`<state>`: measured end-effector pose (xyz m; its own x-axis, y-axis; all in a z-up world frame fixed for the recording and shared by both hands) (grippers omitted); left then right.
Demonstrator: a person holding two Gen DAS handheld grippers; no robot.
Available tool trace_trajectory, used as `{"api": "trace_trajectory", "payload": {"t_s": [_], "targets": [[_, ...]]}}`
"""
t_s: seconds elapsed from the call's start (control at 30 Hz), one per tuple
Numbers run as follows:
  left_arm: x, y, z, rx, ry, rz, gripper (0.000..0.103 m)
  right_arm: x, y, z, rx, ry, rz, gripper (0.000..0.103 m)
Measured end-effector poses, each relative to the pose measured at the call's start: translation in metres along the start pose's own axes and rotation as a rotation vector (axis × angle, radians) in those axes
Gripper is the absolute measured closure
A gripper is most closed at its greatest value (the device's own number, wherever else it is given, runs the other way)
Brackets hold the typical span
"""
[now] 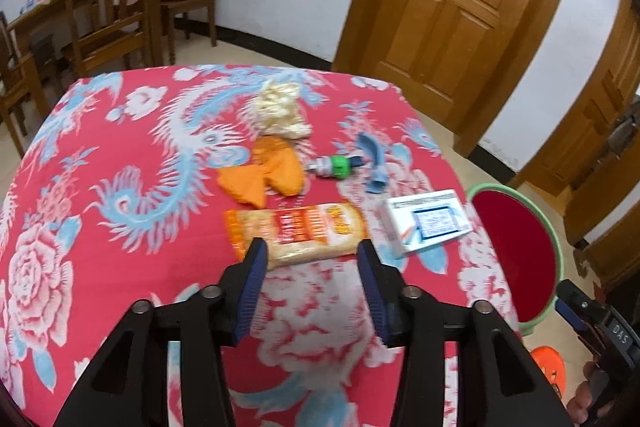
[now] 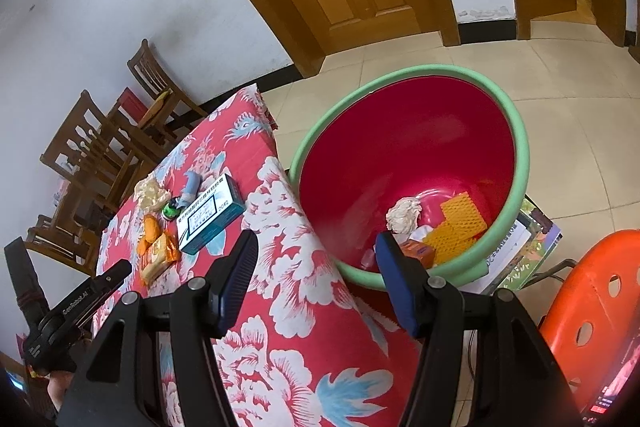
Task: Collect trash
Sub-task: 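Move the left tool to the snack bag while the right tool returns toward the table, then close the left tool on the rice-cracker snack bag and lift it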
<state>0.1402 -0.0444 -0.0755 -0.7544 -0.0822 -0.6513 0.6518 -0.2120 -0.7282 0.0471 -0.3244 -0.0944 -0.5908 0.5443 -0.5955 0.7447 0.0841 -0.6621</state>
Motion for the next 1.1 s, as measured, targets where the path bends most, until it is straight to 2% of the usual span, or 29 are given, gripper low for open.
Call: {"api": "trace_trajectory", "payload": {"t_s": [0.17,0.3,0.47,0.6,0.83,1.1], "targets": [[0.001,0.008,-0.015,-0.023,-0.017,-0.016,0.049,0.001,0.002,-0.004,0.005,-0.007,-0.009,0.040],[0.001,0.015,-0.015,-0.030,-0.006,-0.025,0.039,0.003,0.005,-0.007,0.005,-0.016,-0.018,0.040],[-0.007,0.024,-0.012,-0.025,0.051,-0.026,0.038,0.005,0.007,-0.010,0.006,-0.025,-0.025,0.040],[-0.020,0.031,-0.014,-0.019,0.058,-0.015,0.038,0.005,0.009,-0.009,0.011,-0.023,-0.029,0.040],[-0.026,0.049,-0.038,-0.109,0.026,-0.048,0.038,0.005,0.009,-0.010,0.010,-0.026,-0.032,0.040],[-0.021,0.045,-0.052,-0.141,0.006,-0.067,0.039,0.005,0.009,-0.011,0.005,-0.028,-0.032,0.040]]}}
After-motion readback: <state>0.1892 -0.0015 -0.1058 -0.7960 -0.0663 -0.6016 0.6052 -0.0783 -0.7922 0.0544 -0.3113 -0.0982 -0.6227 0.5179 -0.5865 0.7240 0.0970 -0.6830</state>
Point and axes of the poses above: each gripper's, at about its wrist camera, not at the fingertips, and y roughly the way its jaws point, z to its right, x to its underside, the point moved 8 cm from there along y, roughly the way its jaws point, and after that the axes turned 3 degrees about z, right-handed, at the moved point
